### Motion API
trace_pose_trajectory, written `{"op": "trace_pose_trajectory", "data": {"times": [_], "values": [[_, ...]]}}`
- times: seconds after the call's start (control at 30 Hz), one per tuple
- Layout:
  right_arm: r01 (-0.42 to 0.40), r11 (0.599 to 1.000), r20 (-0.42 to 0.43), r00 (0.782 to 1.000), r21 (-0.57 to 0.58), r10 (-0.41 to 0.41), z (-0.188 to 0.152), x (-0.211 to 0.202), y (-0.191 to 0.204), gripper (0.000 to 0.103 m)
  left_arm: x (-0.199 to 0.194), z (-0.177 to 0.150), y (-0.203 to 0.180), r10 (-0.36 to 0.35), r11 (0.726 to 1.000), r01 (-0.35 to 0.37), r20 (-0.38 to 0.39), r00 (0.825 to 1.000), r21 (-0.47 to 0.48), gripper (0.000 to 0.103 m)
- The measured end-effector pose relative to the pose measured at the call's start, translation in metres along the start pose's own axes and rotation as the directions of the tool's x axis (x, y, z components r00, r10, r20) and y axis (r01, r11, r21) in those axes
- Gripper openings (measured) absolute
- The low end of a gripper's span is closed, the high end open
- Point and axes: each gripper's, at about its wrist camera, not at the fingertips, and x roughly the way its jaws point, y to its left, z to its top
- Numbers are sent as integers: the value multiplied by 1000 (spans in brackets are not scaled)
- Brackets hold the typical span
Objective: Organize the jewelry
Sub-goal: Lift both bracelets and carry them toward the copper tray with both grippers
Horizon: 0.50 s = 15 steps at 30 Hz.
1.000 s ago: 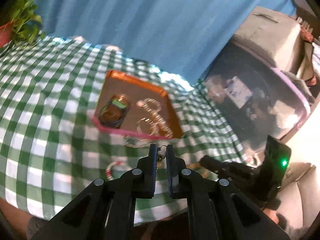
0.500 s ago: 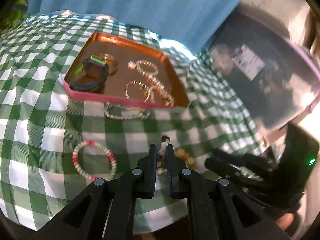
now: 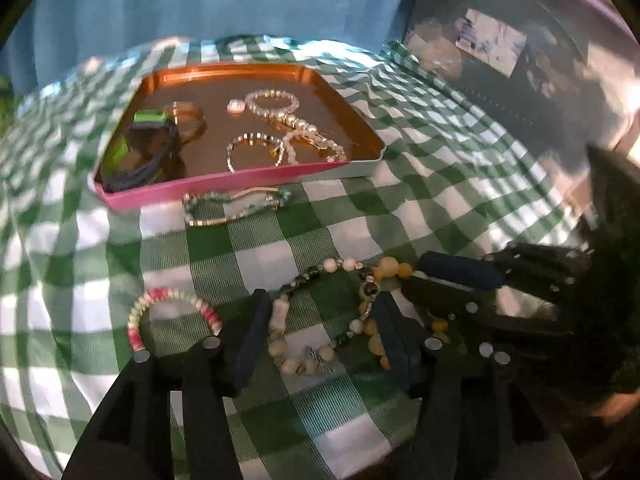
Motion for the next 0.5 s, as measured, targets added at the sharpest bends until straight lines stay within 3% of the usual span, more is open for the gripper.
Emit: {"op": "trace_pose_trajectory", "data": {"times": [0.07, 0.1, 0.13, 0.23, 0.33, 0.5], "values": [[42, 997, 21, 999, -66, -41, -3, 0, 9, 18, 0, 0, 1, 4, 1000, -4, 16, 1000, -8, 50], [49, 996, 31, 998, -77, -47, -4, 0, 10, 15, -1, 0, 7, -17, 999, 18, 22, 1000, -49, 20], [42, 997, 33, 999, -68, -40, -4, -1, 9, 13, -1, 0, 16, -73, 990, 74, 6, 997, -116, 10], [21, 999, 28, 999, -25, -21, -1, 0, 0, 11, -3, -3, 22, -30, 988, 32, 15, 999, -154, 9], [10, 999, 31, 999, 38, -12, 1, -3, -8, 11, -17, -3, 24, -48, 984, 54, 43, 998, -168, 9], [-5, 995, 73, 997, 96, -2, 2, -21, -16, 11, -29, 0, 17, -28, 991, 34, 47, 999, -133, 9]]}}
